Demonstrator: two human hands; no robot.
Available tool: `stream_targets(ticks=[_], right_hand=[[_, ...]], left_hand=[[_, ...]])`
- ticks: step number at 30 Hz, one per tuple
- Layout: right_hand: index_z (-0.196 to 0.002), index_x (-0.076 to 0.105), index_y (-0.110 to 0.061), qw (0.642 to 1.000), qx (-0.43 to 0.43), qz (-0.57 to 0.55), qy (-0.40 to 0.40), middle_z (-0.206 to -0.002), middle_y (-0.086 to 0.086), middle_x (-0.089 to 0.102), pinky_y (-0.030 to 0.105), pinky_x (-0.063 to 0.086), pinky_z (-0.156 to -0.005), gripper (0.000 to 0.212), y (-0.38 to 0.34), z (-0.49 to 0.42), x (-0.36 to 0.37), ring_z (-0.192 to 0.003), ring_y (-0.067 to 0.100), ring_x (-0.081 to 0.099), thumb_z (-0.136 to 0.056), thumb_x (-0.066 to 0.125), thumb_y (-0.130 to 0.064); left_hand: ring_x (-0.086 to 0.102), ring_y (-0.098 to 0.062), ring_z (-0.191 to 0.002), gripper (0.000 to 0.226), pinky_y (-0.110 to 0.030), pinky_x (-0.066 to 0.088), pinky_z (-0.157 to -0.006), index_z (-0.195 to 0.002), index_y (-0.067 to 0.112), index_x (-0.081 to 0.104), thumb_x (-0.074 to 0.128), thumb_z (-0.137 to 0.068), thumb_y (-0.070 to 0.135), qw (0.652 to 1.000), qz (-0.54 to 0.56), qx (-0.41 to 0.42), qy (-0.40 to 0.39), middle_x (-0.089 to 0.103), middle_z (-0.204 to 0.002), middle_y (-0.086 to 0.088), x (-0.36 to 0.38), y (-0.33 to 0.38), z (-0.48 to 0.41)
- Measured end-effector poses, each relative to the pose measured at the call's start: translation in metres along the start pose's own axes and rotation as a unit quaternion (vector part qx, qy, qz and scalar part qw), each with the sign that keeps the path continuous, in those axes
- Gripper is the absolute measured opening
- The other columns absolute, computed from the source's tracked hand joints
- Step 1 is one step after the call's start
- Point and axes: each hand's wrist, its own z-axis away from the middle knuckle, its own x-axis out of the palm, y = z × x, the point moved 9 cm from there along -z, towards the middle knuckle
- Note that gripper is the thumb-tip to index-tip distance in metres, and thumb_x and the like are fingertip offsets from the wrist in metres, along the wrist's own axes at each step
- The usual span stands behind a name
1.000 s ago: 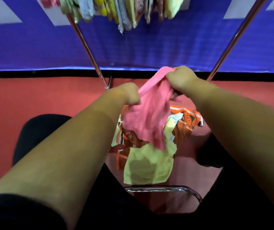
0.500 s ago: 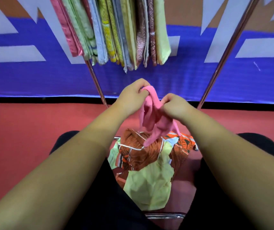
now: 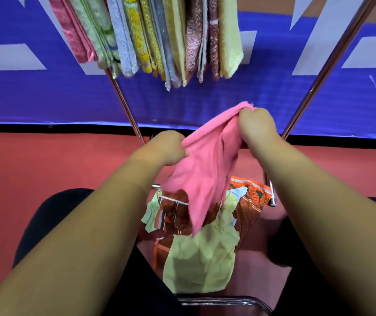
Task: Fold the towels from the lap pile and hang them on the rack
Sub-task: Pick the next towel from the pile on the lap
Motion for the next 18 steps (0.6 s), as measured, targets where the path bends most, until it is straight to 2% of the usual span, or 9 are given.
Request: stream_targets(ticks=[2, 4, 6, 8, 9, 11, 14, 16, 18], right_hand=[[-0.131, 0.065, -0.003, 0.999, 0.030, 0.038, -0.008, -0.128, 0.023, 0.067, 0.045, 0.055, -0.105, 0.030, 0.004, -0.006, 0.000, -0.122, 0.038, 0.067, -0.106, 0.055, -0.015], [-0.120, 0.066, 0.001, 0.992, 0.030, 0.109, -0.056, -0.112, 0.027, 0.072, 0.056, 0.062, -0.092, 0.028, 0.011, -0.005, 0.010, -0.102, 0.046, 0.074, -0.102, 0.049, -0.010], [-0.131, 0.063, -0.004, 0.972, -0.035, 0.205, -0.113, -0.112, 0.020, 0.071, 0.047, 0.062, -0.087, 0.036, 0.011, -0.001, 0.027, -0.093, 0.039, 0.073, -0.098, 0.052, -0.009], [-0.145, 0.057, -0.024, 0.948, -0.096, 0.245, -0.178, -0.119, 0.006, 0.066, 0.034, 0.052, -0.088, 0.055, 0.012, 0.012, 0.046, -0.101, 0.029, 0.065, -0.092, 0.070, -0.015], [-0.140, 0.059, -0.030, 0.944, -0.115, 0.226, -0.212, -0.120, 0.002, 0.068, 0.034, 0.052, -0.092, 0.058, 0.011, 0.021, 0.053, -0.106, 0.026, 0.066, -0.087, 0.078, -0.018], [-0.121, 0.071, -0.028, 0.939, -0.135, 0.195, -0.249, -0.113, -0.002, 0.074, 0.036, 0.053, -0.096, 0.039, 0.010, 0.025, 0.063, -0.105, 0.021, 0.069, -0.085, 0.084, -0.023], [-0.102, 0.076, -0.018, 0.941, -0.151, 0.209, -0.218, -0.100, 0.006, 0.077, 0.038, 0.054, -0.083, 0.015, 0.004, 0.024, 0.058, -0.089, 0.024, 0.068, -0.091, 0.073, -0.028], [-0.099, 0.074, -0.013, 0.944, -0.151, 0.219, -0.196, -0.094, 0.013, 0.075, 0.041, 0.056, -0.076, 0.015, 0.004, 0.021, 0.055, -0.079, 0.029, 0.066, -0.094, 0.064, -0.023], [-0.100, 0.071, -0.008, 0.952, -0.144, 0.226, -0.146, -0.095, 0.019, 0.073, 0.045, 0.058, -0.077, 0.019, 0.003, 0.012, 0.045, -0.085, 0.038, 0.069, -0.095, 0.054, -0.012]], left_hand=[[0.068, -0.034, -0.108, 0.012, -0.036, 0.051, -0.087, -0.100, 0.018, 0.075, 0.066, -0.098, 0.025, 1.000, 0.016, -0.020, 0.000, 0.075, -0.108, -0.012, 0.002, -0.007, -0.001], [0.069, -0.030, -0.095, 0.014, -0.031, 0.051, -0.077, -0.083, 0.020, 0.064, 0.060, -0.096, 0.018, 0.996, 0.088, -0.017, 0.022, 0.072, -0.092, -0.005, -0.003, -0.006, -0.003], [0.065, -0.020, -0.080, 0.016, -0.022, 0.048, -0.065, -0.082, 0.022, 0.061, 0.059, -0.096, 0.015, 0.985, 0.168, 0.000, 0.040, 0.068, -0.082, 0.004, -0.008, 0.002, -0.003], [0.060, -0.015, -0.073, 0.013, -0.021, 0.044, -0.059, -0.083, 0.023, 0.062, 0.065, -0.094, 0.018, 0.977, 0.204, 0.029, 0.054, 0.066, -0.079, 0.005, -0.011, 0.016, -0.002], [0.059, -0.014, -0.072, 0.010, -0.026, 0.045, -0.062, -0.083, 0.023, 0.065, 0.070, -0.091, 0.023, 0.974, 0.213, 0.040, 0.062, 0.068, -0.079, 0.003, -0.012, 0.022, -0.002], [0.058, -0.012, -0.068, 0.017, -0.031, 0.047, -0.063, -0.082, 0.023, 0.070, 0.080, -0.085, 0.036, 0.966, 0.243, 0.051, 0.073, 0.071, -0.078, 0.001, -0.012, 0.027, -0.004], [0.056, -0.009, -0.066, 0.029, -0.029, 0.046, -0.062, -0.078, 0.022, 0.071, 0.086, -0.081, 0.046, 0.962, 0.255, 0.035, 0.095, 0.068, -0.072, 0.004, -0.017, 0.024, -0.006], [0.056, -0.011, -0.067, 0.028, -0.030, 0.045, -0.063, -0.080, 0.021, 0.072, 0.088, -0.080, 0.043, 0.963, 0.248, 0.037, 0.099, 0.068, -0.073, 0.001, -0.021, 0.023, -0.007], [0.058, -0.014, -0.065, 0.027, -0.029, 0.044, -0.059, -0.083, 0.018, 0.072, 0.092, -0.078, 0.035, 0.972, 0.222, 0.030, 0.076, 0.066, -0.070, 0.002, -0.021, 0.019, -0.007]])
